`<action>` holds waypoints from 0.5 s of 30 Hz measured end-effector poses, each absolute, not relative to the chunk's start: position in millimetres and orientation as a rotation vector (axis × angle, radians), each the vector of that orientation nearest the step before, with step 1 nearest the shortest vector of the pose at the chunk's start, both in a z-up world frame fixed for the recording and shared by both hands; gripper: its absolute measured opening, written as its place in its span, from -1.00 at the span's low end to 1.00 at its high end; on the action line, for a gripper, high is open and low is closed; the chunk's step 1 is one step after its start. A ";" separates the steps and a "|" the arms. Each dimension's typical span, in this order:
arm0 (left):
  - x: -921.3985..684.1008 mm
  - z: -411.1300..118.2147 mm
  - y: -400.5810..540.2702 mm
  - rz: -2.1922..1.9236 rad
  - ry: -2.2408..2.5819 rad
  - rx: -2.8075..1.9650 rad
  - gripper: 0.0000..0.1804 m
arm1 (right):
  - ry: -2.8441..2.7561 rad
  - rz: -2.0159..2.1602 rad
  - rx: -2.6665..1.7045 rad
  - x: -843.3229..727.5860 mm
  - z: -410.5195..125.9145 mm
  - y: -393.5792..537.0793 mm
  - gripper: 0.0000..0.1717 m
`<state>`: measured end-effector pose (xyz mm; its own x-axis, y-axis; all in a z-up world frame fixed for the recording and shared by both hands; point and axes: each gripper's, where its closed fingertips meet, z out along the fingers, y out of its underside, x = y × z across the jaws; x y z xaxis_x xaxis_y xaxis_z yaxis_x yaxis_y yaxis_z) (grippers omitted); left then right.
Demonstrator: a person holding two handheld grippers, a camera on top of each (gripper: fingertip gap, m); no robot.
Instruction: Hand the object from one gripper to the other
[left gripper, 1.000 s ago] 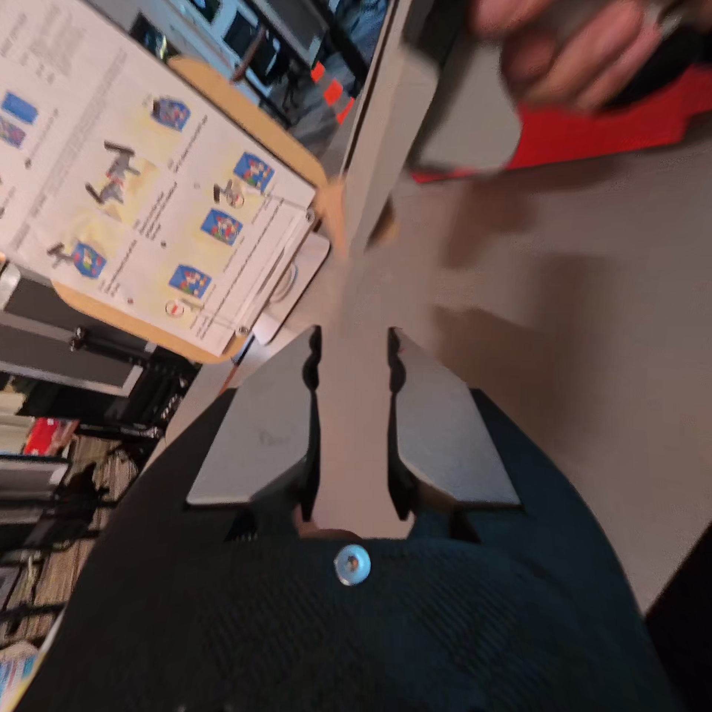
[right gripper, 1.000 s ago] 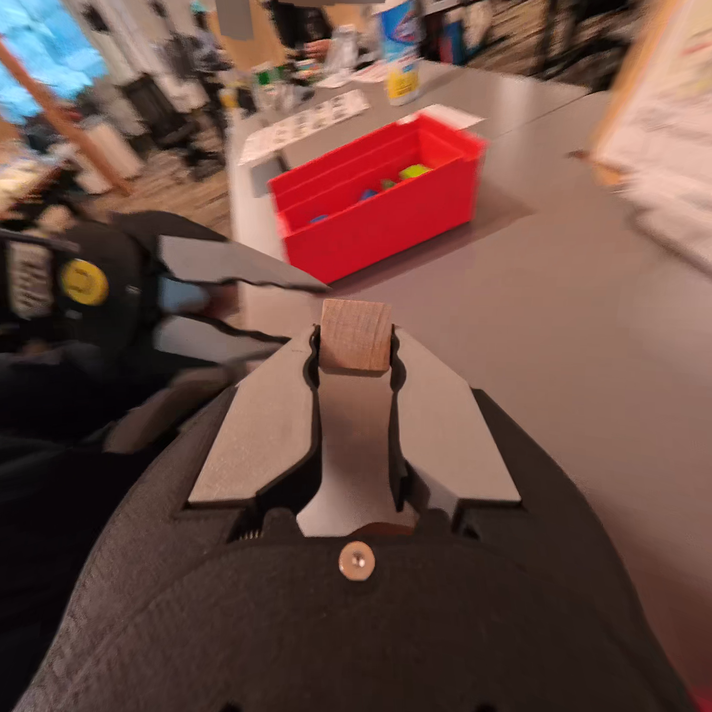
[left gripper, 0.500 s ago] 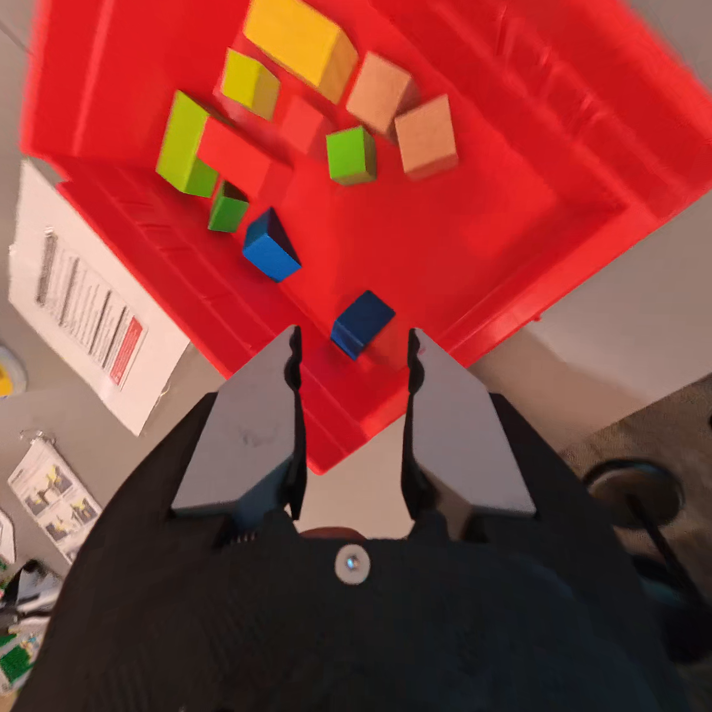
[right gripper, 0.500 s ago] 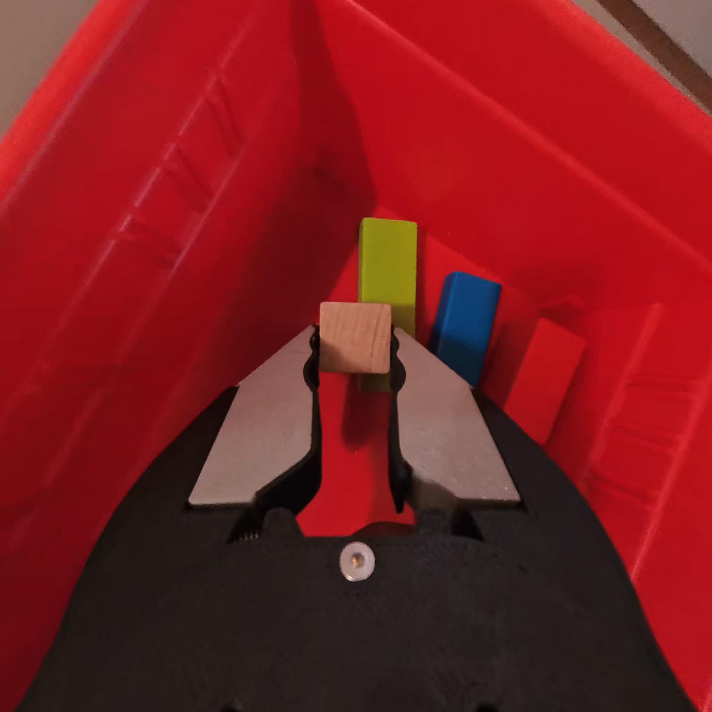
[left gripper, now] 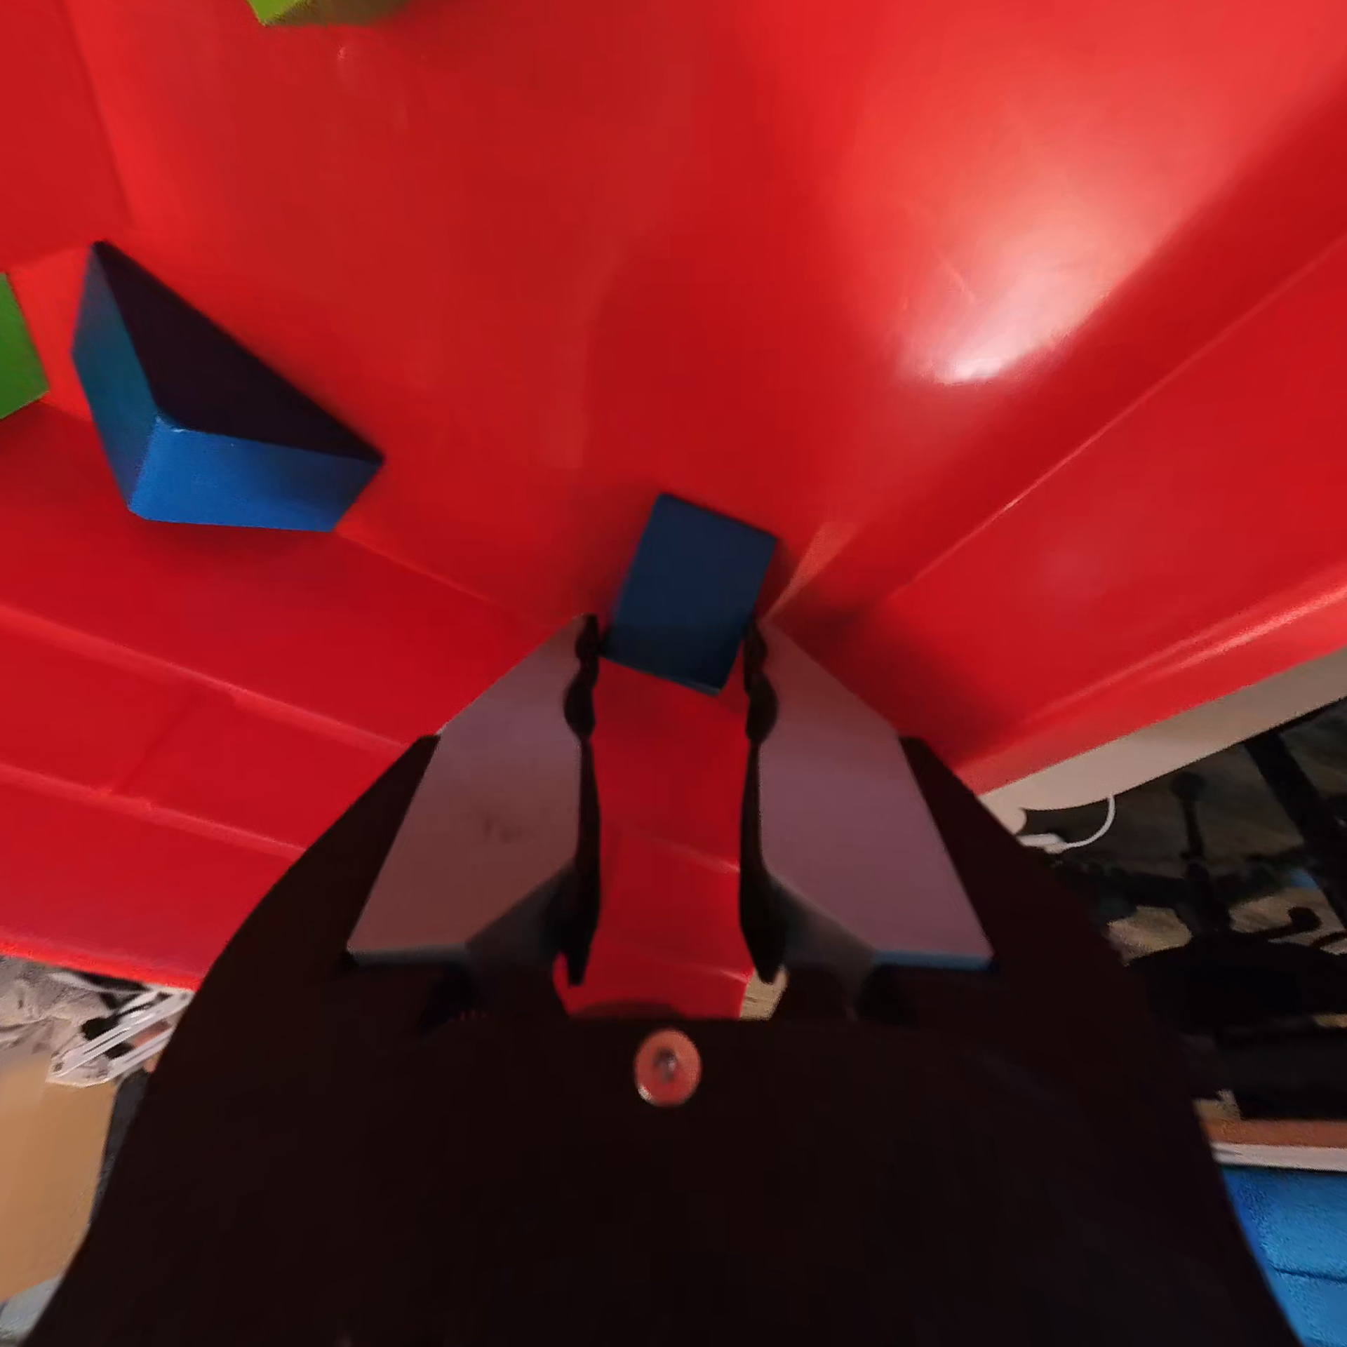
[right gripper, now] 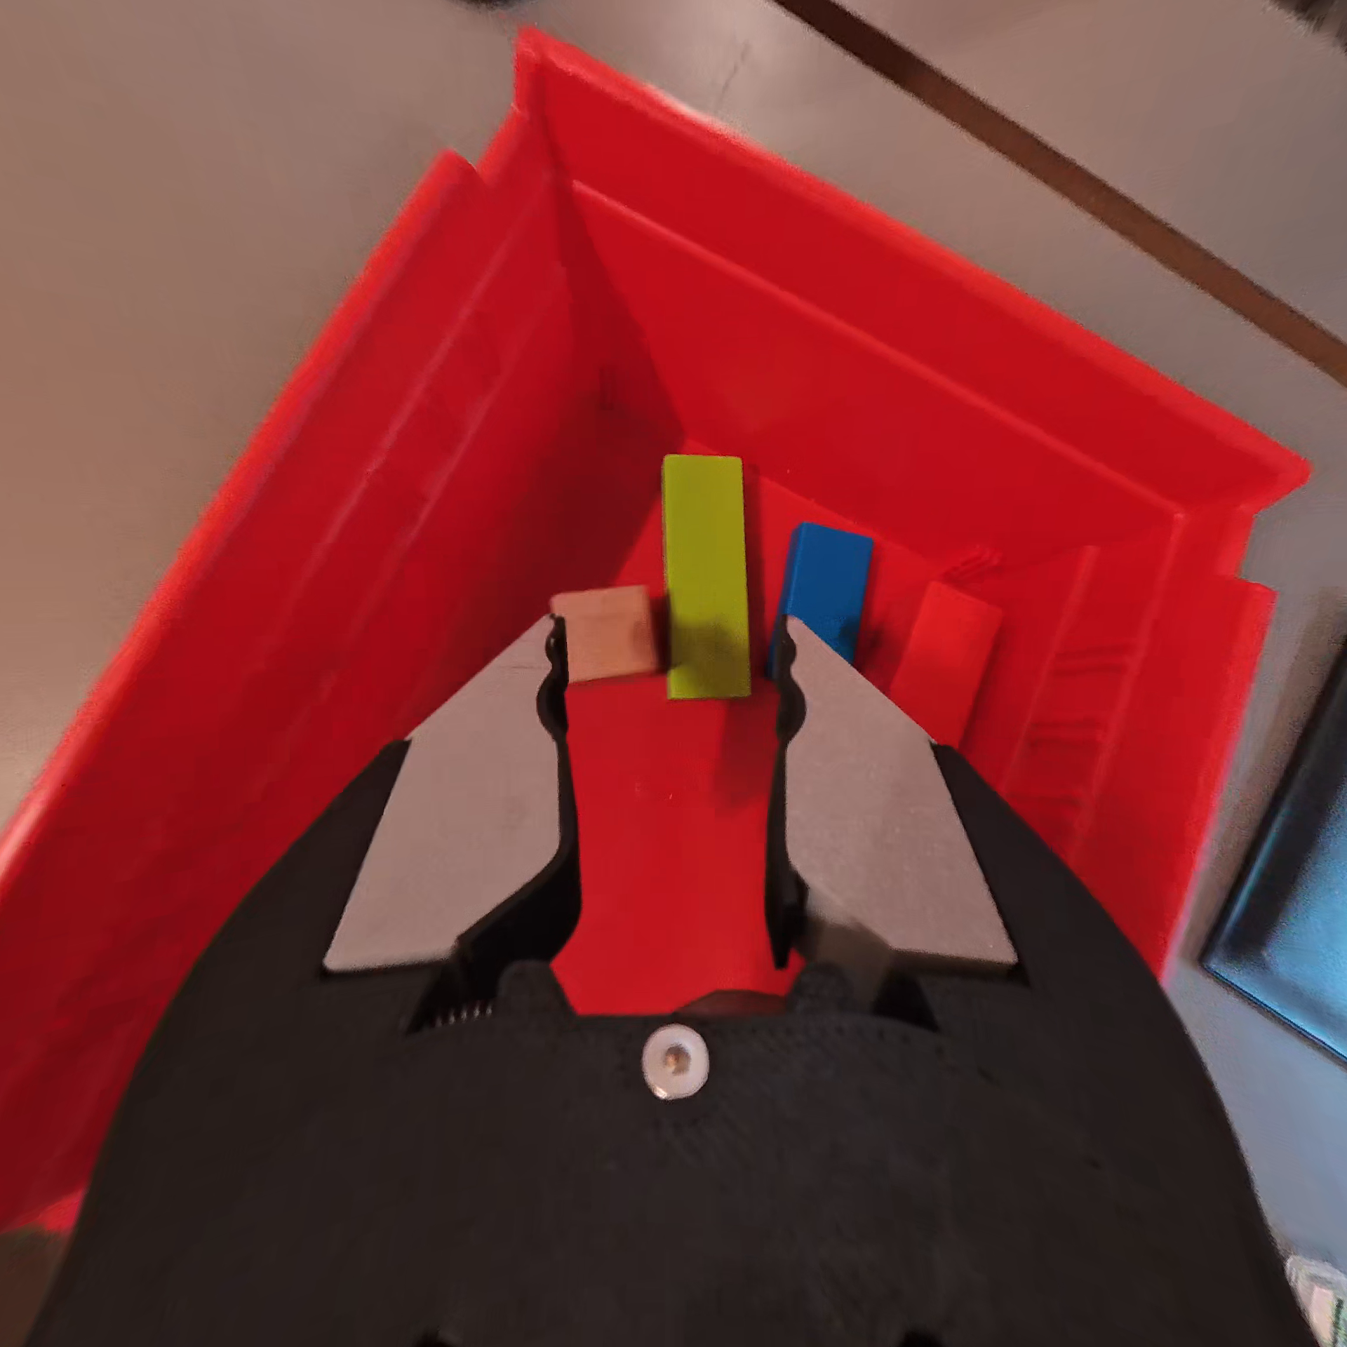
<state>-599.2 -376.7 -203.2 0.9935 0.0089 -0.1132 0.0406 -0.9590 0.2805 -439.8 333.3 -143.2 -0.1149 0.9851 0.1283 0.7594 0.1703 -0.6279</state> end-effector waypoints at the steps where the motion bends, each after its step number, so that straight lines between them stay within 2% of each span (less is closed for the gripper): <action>1: -599.5 -202.5 -376.8 -0.172 0.024 2.847 -0.60 | -1.921 0.589 -1.620 -436.8 -134.8 329.5 -0.37; 6: -599.3 -180.4 -340.4 -0.335 0.075 3.076 -0.62 | -1.889 0.825 -1.466 -419.3 -84.6 277.3 -0.39; 11: -546.0 -82.6 -184.4 -0.486 0.078 3.751 -0.63 | -2.092 1.242 -1.069 -395.7 -45.7 134.0 -0.29; 15: -454.2 -29.3 -76.9 -0.122 -0.251 4.062 -0.63 | -2.147 1.451 -0.698 -377.0 -16.7 37.3 -0.29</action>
